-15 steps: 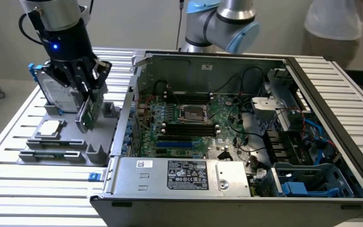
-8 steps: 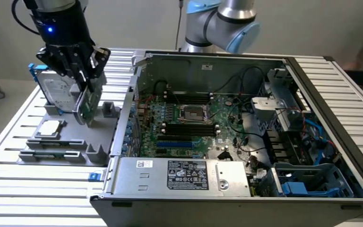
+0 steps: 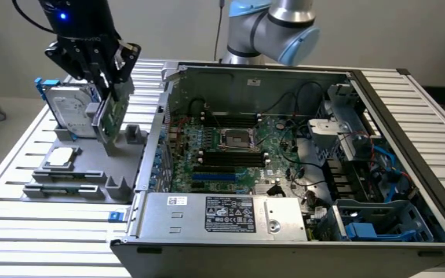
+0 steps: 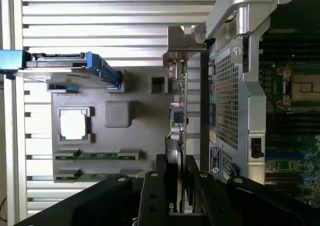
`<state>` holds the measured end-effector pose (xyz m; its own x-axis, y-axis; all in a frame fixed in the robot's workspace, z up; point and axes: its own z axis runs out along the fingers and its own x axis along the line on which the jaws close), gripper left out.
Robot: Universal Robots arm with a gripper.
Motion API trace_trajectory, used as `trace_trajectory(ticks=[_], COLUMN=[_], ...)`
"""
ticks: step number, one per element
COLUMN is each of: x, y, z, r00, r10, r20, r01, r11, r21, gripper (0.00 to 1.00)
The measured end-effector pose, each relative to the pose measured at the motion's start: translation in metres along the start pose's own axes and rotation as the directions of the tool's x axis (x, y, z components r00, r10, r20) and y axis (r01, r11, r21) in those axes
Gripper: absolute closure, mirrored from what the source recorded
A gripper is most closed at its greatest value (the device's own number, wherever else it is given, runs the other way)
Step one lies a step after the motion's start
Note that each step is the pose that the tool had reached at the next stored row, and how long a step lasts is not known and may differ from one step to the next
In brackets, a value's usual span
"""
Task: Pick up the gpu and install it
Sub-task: 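Pick up the gpu and move the gpu toward the slot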
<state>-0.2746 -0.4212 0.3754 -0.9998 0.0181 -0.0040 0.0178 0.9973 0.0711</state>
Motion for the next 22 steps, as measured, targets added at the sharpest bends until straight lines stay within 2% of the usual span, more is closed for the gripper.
trace_trajectory(ticks=[5,10,22], x=[-0.013,-0.026,-0.068], y=[-0.0024,-0.0055,-0.0133], z=[-0.0154,-0.0225,-0.0338], r00=[1.0000,0.9999,0.9996], r10=[0.000,0.001,0.002], r20=[-0.0044,-0.0108,-0.0291], r01=[0.000,-0.001,-0.003], r11=[0.9999,0.9998,0.9995], r21=[-0.0112,-0.0207,-0.0314], gripper=[0.74,0.74,0.74])
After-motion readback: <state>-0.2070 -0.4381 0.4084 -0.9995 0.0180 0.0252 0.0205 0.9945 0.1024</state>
